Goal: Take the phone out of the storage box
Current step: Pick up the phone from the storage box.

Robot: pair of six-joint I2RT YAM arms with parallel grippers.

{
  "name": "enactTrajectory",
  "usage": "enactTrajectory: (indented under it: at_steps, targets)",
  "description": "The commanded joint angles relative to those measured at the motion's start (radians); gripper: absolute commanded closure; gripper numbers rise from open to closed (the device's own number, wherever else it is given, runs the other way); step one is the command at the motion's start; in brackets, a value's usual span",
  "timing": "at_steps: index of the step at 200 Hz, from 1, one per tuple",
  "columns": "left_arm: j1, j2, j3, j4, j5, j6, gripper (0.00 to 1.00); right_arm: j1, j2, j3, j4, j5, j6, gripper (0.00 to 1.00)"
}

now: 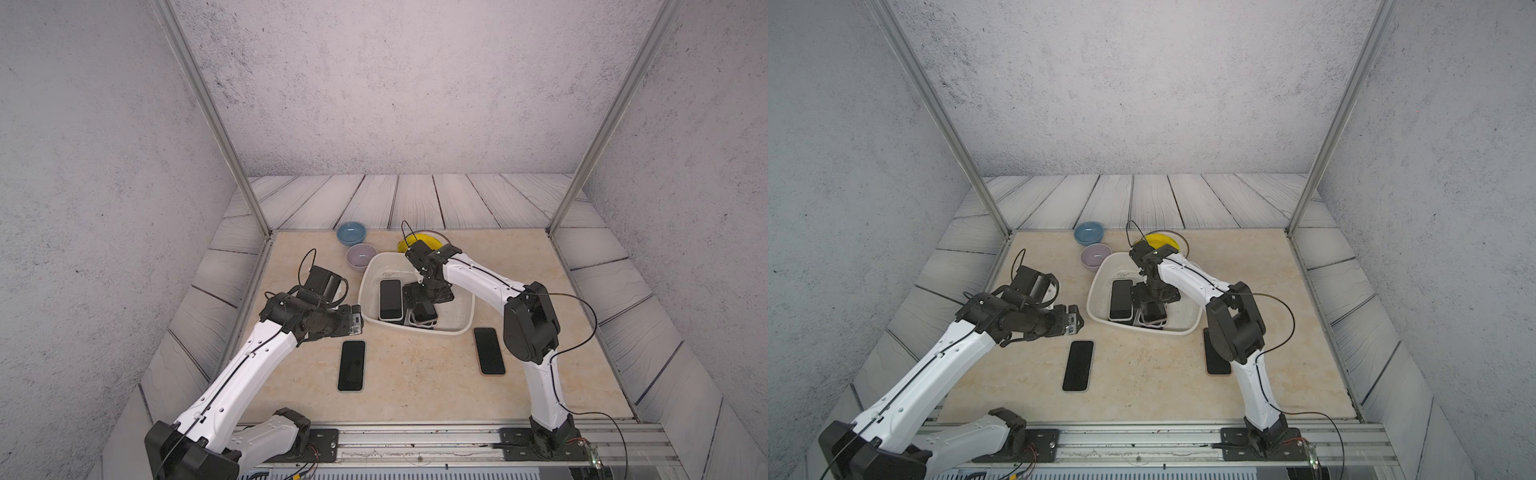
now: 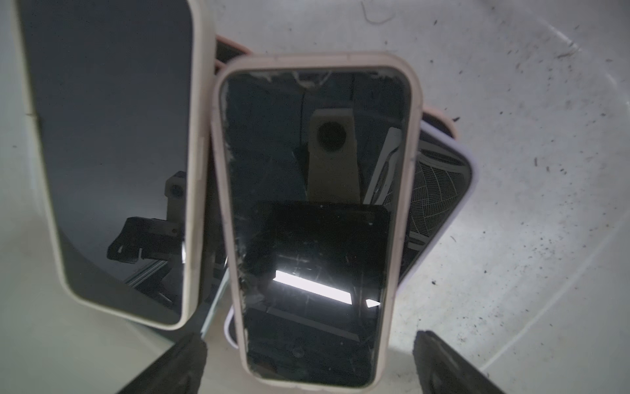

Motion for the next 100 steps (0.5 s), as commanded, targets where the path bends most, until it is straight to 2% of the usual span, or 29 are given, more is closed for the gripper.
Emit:
enactTrajectory:
  at_steps: [1,33,100]
  targets:
    - [0.007,-0.016,-0.020,-0.021,0.005,0.017,0.07,-0.002,0.016,0.003,-0.006,0.023,-0.044,0.00]
    - [0.008,-0.019,-0.026,-0.026,0.007,0.016,0.07,-0.002,0.053,0.034,-0.008,0.010,-0.065,0.00]
    - [0.008,-0.019,-0.028,-0.042,0.007,0.017,0.07,-0.005,0.142,0.131,-0.037,0.059,-0.092,0.00]
